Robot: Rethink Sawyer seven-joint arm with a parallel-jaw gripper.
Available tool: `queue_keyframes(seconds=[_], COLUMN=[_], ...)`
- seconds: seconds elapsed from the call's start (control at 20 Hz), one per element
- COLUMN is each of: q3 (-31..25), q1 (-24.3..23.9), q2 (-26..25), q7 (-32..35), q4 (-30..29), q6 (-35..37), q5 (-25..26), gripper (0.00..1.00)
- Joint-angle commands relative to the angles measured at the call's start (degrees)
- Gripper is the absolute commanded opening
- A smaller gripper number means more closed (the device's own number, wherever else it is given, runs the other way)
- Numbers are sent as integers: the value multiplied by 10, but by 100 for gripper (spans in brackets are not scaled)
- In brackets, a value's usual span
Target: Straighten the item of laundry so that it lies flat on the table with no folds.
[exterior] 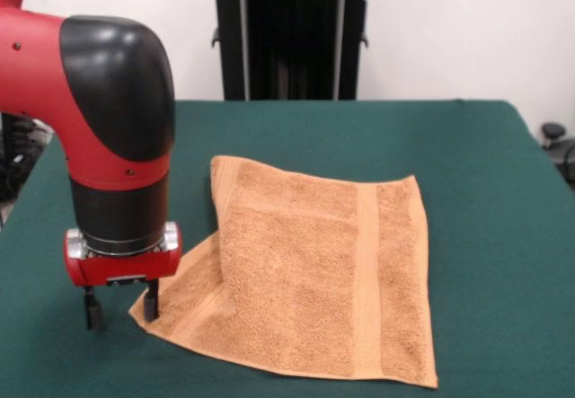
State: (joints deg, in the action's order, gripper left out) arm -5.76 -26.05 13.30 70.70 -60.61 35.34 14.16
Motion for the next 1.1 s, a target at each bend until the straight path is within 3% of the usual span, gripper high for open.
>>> queue_keyframes(seconds=[0.05,0.45,0.5,1.1], q3=[-45,-33,-31,-37], q1=[-4,4,7,3], q2=[-93,-94,-95,-95], q7=[115,97,94,82], q4=[-68,-64,-61,-61], q6=[-80,-97,-93,-92], q5=[-9,-4,-1,0], gripper=[100,100,0,0])
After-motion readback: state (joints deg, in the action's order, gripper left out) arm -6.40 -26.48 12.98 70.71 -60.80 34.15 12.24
